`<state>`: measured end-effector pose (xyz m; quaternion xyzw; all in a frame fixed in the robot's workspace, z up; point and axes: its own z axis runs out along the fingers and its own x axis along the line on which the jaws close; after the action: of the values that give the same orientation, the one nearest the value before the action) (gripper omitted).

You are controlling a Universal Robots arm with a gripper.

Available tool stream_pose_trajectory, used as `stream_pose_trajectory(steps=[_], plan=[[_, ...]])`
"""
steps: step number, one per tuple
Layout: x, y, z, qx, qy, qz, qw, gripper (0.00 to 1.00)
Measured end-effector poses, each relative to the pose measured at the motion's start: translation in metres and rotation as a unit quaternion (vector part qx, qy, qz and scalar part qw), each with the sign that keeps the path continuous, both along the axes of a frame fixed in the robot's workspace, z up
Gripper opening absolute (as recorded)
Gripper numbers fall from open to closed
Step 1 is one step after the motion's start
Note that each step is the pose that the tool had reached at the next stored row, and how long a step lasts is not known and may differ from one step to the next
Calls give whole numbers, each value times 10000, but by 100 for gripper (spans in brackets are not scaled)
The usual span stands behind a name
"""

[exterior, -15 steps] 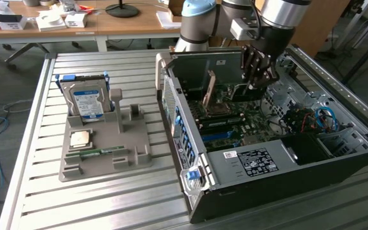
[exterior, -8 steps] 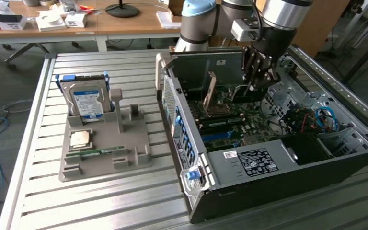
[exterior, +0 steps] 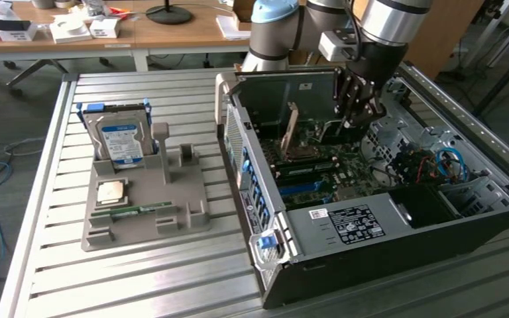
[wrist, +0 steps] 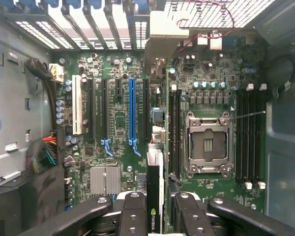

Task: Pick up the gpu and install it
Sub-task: 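Insert the gpu into the slot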

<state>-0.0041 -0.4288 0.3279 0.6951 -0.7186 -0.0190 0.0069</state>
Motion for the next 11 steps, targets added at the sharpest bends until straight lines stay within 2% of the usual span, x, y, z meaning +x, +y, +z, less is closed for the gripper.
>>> stream_pose_trajectory(steps=[3,9,11], plan=[[-1,0,-34,0,0,0,10000,27],[-2,-1,-38,0,0,0,10000,27],[-2,-13,-39,1,0,-1,10000,27]])
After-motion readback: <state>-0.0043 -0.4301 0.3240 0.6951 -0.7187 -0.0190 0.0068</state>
